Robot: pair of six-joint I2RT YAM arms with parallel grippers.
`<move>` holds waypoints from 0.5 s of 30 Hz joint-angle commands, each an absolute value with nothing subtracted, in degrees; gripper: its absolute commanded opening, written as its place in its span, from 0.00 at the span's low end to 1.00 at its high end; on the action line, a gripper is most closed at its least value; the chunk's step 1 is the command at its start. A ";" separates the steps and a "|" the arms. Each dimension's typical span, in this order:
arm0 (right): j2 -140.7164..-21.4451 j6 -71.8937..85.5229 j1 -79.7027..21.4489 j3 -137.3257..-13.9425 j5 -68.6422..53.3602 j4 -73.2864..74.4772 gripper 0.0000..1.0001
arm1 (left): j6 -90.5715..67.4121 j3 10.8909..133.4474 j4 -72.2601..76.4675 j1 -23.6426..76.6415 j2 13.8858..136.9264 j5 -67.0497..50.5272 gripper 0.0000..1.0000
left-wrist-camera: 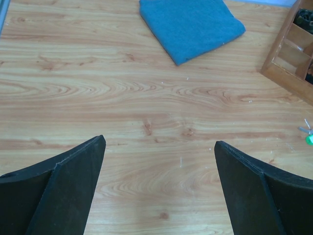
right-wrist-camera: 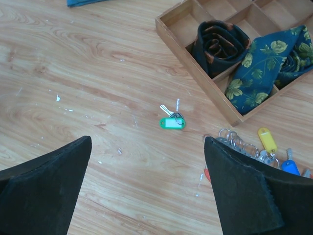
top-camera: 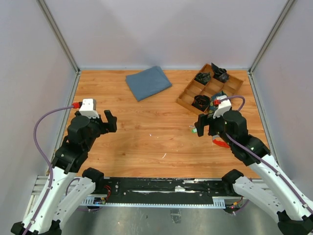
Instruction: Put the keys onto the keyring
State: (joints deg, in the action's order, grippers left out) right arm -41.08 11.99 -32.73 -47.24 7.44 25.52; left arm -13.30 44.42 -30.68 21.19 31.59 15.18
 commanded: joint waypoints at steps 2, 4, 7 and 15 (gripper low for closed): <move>-42.70 13.50 -32.51 -49.35 12.52 31.75 0.98 | -12.57 45.62 -28.91 21.19 30.06 14.90 1.00; -44.13 14.37 -32.46 -50.57 13.70 33.60 0.98 | -12.84 46.27 -29.54 21.18 29.60 15.95 1.00; -46.59 16.77 -32.43 -53.15 15.83 37.45 0.98 | -14.77 47.26 -30.00 21.21 29.25 15.68 1.00; -49.34 18.27 -32.50 -55.70 9.39 43.00 0.98 | -19.55 45.44 -29.81 21.19 29.75 13.28 1.00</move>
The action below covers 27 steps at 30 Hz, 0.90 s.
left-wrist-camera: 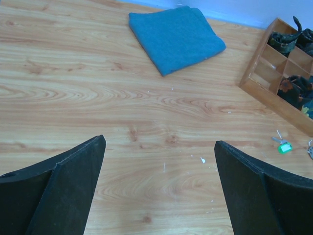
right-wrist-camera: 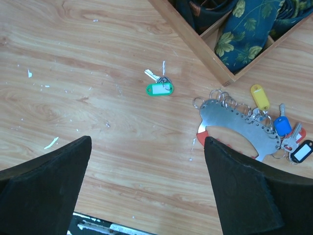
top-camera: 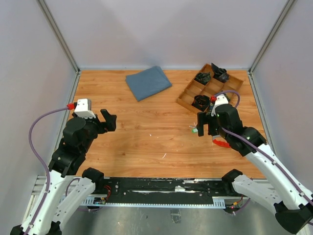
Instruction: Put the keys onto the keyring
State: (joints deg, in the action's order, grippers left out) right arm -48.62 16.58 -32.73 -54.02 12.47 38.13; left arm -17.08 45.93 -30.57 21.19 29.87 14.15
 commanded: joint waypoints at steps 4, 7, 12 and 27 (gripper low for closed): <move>-52.46 18.08 -32.44 -54.54 2.78 43.49 0.98 | -19.60 44.30 -29.21 21.23 30.86 14.04 1.00; -54.96 17.53 -32.39 -52.52 -0.98 40.44 0.98 | -19.30 44.31 -28.94 21.21 32.53 12.96 1.00; -60.14 17.31 -27.78 -49.57 -1.63 37.15 0.98 | -18.72 44.21 -28.59 21.18 34.58 12.39 1.00; -76.66 19.63 -2.77 -43.49 -8.30 22.47 0.98 | -18.44 43.95 -28.26 21.17 35.12 11.87 1.00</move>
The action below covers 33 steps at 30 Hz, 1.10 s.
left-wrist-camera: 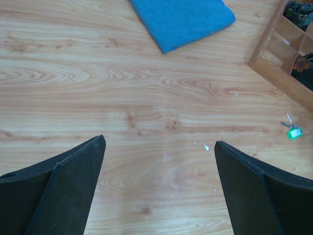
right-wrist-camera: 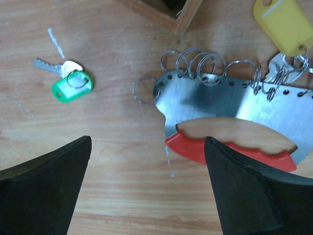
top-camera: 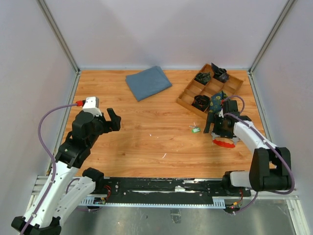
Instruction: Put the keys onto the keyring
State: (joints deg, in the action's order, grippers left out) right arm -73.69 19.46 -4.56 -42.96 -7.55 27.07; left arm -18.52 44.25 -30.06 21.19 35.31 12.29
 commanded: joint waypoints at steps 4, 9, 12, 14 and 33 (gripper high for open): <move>-79.57 18.91 -2.58 -44.43 -7.72 22.22 0.98 | -18.36 43.95 -28.22 21.14 35.32 11.88 1.00; -82.11 18.64 -2.29 -43.71 -8.75 20.43 0.98 | -18.37 43.95 -28.24 21.23 35.42 11.97 1.00; -84.00 18.39 -2.35 -43.42 -10.82 19.36 0.99 | -18.36 43.95 -28.24 21.17 35.67 11.95 1.00; -84.80 18.50 -2.50 -43.02 -12.70 18.64 0.99 | -18.28 43.95 -28.27 21.17 35.84 11.87 1.00; -73.96 22.48 -8.69 -33.89 -8.90 21.51 0.99 | -18.18 43.95 -28.17 21.12 36.16 11.52 1.00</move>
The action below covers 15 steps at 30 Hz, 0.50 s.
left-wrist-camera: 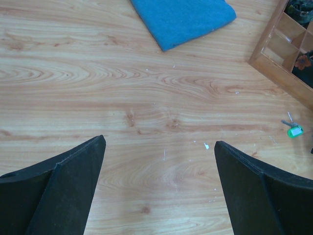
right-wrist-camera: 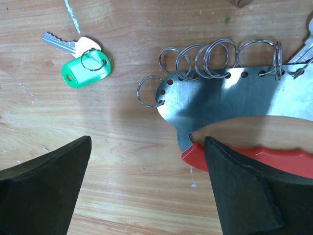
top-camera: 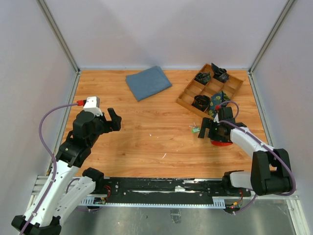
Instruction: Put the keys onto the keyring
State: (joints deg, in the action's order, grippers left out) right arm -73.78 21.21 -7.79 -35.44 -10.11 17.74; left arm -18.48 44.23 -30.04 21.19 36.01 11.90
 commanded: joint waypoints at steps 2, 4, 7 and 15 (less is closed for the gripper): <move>-73.77 22.94 -9.29 -33.84 -10.35 21.38 0.99 | -18.19 43.95 -28.15 21.18 36.21 11.49 1.00; -73.86 23.36 -11.04 -34.05 -10.89 21.50 0.99 | -18.19 43.96 -28.16 21.16 36.21 11.51 1.00; -73.96 24.70 -15.35 -33.64 -10.79 21.26 0.99 | -18.22 43.95 -28.19 21.17 36.12 11.60 1.00; -72.95 34.81 -30.24 -29.32 -9.14 16.70 0.99 | -18.28 43.86 -28.19 21.15 36.21 11.63 1.00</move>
State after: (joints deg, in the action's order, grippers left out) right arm -71.64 26.37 -22.26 -33.08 -9.54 14.96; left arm -18.48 44.23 -30.04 21.19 36.21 11.88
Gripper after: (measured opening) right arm 0.986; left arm 0.994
